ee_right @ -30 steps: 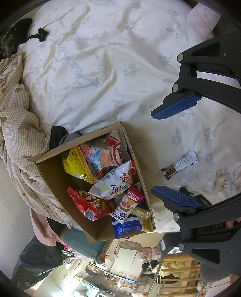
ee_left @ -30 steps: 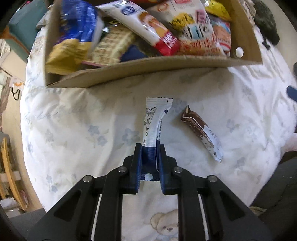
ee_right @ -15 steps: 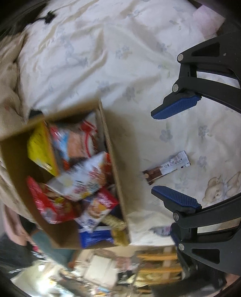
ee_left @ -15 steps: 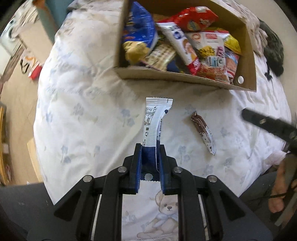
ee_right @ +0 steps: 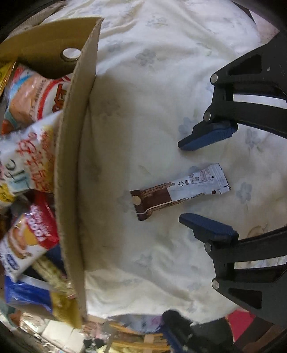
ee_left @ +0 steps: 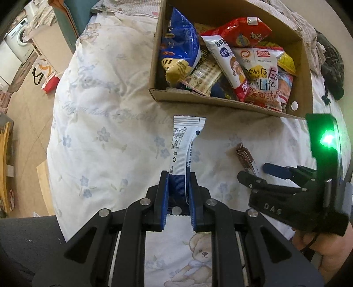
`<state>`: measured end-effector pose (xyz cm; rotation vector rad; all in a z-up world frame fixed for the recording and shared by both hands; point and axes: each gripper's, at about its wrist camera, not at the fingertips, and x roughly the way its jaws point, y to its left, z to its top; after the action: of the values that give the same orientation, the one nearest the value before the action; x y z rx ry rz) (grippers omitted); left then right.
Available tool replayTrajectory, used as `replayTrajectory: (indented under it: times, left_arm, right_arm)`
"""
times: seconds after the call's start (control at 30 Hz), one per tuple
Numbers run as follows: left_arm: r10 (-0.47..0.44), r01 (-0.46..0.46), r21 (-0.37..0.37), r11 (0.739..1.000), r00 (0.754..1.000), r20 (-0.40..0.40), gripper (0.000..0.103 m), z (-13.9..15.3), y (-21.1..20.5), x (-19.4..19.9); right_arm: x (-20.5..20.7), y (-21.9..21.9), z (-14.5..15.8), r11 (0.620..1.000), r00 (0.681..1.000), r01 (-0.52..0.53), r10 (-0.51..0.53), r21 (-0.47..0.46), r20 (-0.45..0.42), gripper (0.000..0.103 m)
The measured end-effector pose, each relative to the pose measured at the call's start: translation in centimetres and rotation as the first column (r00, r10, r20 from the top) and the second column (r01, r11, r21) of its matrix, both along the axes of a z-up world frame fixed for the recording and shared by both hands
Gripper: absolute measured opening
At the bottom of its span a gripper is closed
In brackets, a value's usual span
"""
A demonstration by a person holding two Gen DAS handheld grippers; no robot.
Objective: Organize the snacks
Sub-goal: 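Grasp the white-and-blue stick packet with left tool while right tool grasps the chocolate bar, then carry the stick packet and chocolate bar over the box with both tools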
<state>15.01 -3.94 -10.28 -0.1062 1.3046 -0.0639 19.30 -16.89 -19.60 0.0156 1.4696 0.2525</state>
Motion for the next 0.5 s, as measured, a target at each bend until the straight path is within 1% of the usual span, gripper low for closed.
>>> replayTrajectory:
  times: [0.03,0.1,0.13,0.17,0.2,0.37,0.5]
  left_arm:
    - [0.002,-0.002,0.001,1.0,1.0,0.001,0.013,0.0,0.0,0.0]
    - [0.007,-0.007,0.006,1.0,1.0,0.003,0.013,-0.1,0.1,0.2]
    - [0.01,-0.01,0.008,1.0,1.0,0.004,0.013,-0.2,0.2,0.2]
    - [0.014,-0.014,0.011,1.0,1.0,0.005,0.013,-0.2,0.2,0.2]
    - [0.016,-0.016,0.016,1.0,1.0,0.005,0.013,-0.3,0.2,0.3]
    - [0.019,-0.019,0.032,0.999,1.0,0.019,0.013,-0.5,0.4,0.5]
    - [0.018,-0.021,0.058,0.998,0.999,0.044,0.013,-0.4,0.5,0.5]
  right_arm:
    - [-0.1,0.1,-0.1,1.0,1.0,-0.008,0.008,-0.012,0.001,0.054]
    - [-0.2,0.0,-0.3,0.999,1.0,-0.017,0.017,-0.037,0.005,0.032]
    - [-0.2,-0.2,-0.2,0.999,1.0,-0.018,0.018,-0.04,0.006,0.018]
    - [-0.2,-0.5,-0.1,0.999,1.0,-0.007,0.007,-0.035,0.01,0.018]
    - [-0.3,-1.2,0.4,1.0,1.0,0.016,-0.016,-0.003,0.016,0.018]
    - [-0.9,-2.9,1.9,0.994,0.996,0.076,-0.079,0.076,0.037,0.018]
    - [-1.7,-3.6,3.1,0.991,0.994,0.085,-0.091,0.105,0.058,0.018]
